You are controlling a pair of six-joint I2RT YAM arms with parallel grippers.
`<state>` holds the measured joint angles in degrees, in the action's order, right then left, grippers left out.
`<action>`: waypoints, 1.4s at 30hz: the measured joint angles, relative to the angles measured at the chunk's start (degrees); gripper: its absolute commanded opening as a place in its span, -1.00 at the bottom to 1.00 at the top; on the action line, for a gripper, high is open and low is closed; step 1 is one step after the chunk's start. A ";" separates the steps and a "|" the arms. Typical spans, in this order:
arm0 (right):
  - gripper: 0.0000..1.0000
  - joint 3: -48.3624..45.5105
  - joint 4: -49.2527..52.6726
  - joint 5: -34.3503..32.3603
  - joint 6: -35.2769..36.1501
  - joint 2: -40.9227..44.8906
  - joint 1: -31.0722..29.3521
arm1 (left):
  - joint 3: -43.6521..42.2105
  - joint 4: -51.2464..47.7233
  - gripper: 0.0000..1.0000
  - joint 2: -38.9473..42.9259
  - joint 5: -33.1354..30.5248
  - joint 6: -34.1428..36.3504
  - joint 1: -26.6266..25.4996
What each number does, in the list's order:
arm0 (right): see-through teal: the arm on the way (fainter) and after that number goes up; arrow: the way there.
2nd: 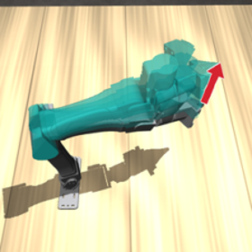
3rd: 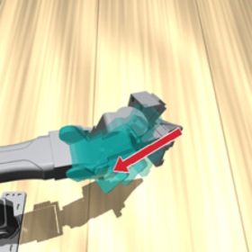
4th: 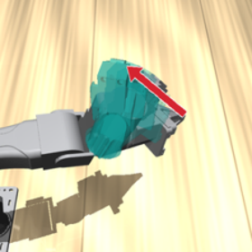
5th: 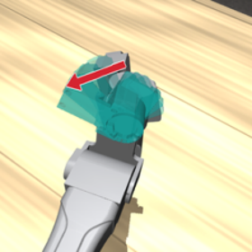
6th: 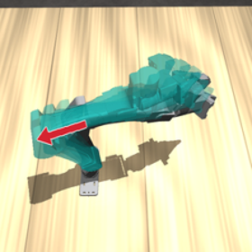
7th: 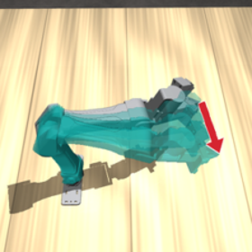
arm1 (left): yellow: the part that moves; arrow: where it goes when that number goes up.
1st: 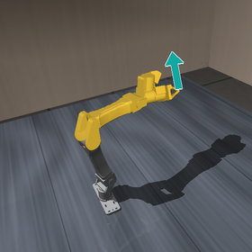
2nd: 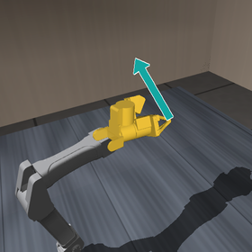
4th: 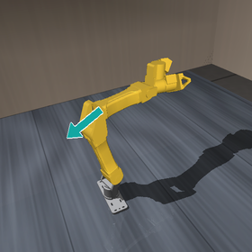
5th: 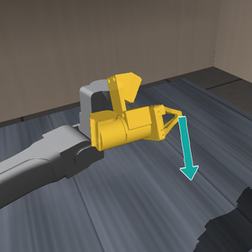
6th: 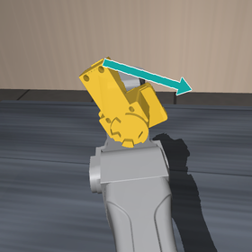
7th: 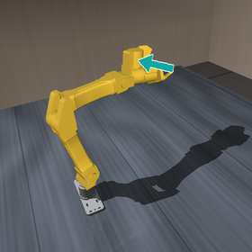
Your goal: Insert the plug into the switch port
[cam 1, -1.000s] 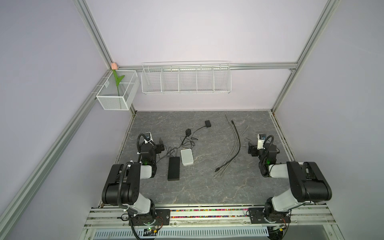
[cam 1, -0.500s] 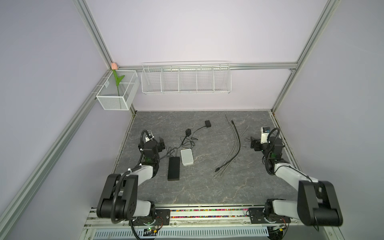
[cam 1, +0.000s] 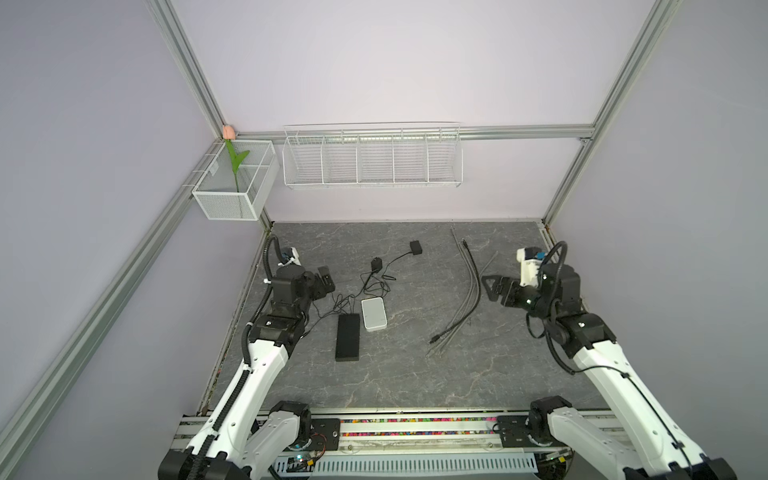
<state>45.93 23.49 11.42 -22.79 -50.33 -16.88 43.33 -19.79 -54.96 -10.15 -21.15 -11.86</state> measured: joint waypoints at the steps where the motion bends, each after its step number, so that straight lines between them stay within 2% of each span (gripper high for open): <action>1: 0.78 -0.66 1.25 0.52 0.31 0.98 -2.16 | -1.09 -2.34 1.00 0.31 0.79 -1.53 0.00; 5: 0.78 -0.85 3.67 0.94 2.25 1.95 -9.57 | -5.46 -5.86 0.89 1.57 2.67 -6.62 0.00; 7: 0.93 -0.85 4.72 0.37 3.32 1.05 -13.42 | -7.10 -5.88 0.75 0.50 3.32 -8.85 0.00; 10: 1.00 -0.63 5.68 -2.21 5.01 -1.62 -17.88 | -7.10 -5.53 0.58 -5.11 4.24 -10.47 0.00; 13: 0.88 0.87 7.17 -6.67 6.34 -6.21 -20.68 | -5.49 -6.27 0.49 -12.28 4.50 -11.61 0.00; 16: 0.88 1.53 7.43 -8.68 7.34 -9.49 -21.90 | -2.86 -6.86 0.46 -17.33 4.92 -11.82 0.00; 21: 0.87 1.31 6.19 -7.65 7.93 -9.29 -22.77 | -1.57 -6.64 0.45 -20.11 5.97 -11.82 0.00; 27: 0.85 0.17 4.22 -6.12 8.28 -7.61 -23.52 | -1.86 -4.87 0.33 -21.64 5.33 -12.22 0.42; 36: 0.83 -1.40 2.64 -5.79 8.24 -7.19 -24.26 | 1.75 -4.72 0.14 -30.86 6.84 -10.47 4.11; 42: 0.83 -1.51 2.12 -5.81 8.20 -7.10 -24.52 | 3.23 -4.59 0.06 -33.81 8.33 -9.35 4.35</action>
<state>44.42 25.61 5.61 -14.59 -57.43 -41.41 46.57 -24.38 -88.77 -1.83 -30.50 -7.51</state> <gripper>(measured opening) 0.912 0.529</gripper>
